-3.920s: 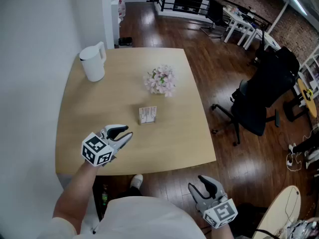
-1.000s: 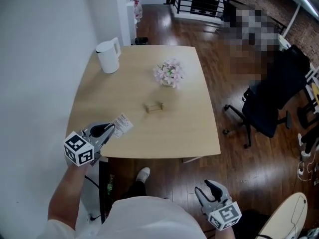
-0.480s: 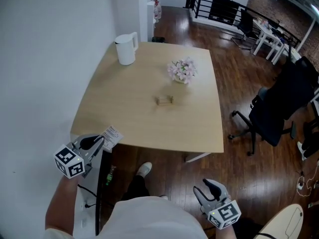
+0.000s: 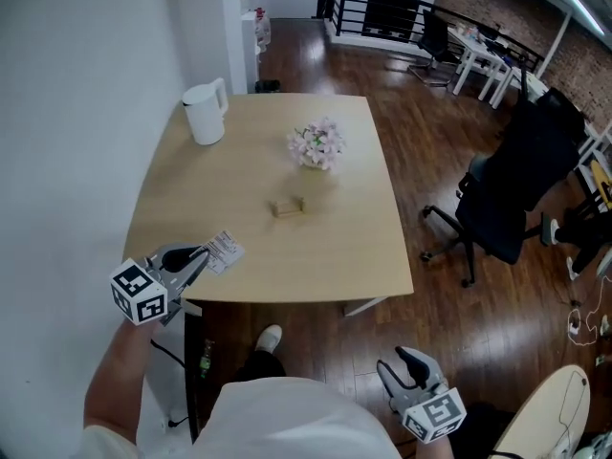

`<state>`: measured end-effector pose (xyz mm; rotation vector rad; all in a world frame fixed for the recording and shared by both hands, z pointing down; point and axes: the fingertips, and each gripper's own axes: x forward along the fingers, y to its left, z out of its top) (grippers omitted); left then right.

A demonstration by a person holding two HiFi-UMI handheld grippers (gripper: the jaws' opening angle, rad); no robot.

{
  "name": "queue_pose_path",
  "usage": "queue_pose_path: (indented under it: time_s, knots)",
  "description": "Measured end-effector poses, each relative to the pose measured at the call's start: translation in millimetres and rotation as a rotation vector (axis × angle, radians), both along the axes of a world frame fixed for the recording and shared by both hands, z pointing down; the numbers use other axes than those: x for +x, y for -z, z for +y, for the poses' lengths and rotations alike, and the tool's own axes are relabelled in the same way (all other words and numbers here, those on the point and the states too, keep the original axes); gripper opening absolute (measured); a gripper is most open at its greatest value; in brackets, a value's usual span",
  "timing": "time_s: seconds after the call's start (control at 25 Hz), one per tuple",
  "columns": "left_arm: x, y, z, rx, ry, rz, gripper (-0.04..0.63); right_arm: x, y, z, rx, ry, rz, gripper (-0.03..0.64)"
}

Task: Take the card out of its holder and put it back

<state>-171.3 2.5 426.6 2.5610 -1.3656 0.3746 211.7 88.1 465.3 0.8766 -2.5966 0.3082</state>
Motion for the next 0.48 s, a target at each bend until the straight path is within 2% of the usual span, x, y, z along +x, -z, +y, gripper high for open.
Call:
queue_pose_path:
  time_s: [0.48]
  knots:
    - [22.1,-21.3,-176.9,0.003,-0.296,-0.029,0.018,-17.9,0.1,-44.4,-0.022,-0.266,0.031,0.179]
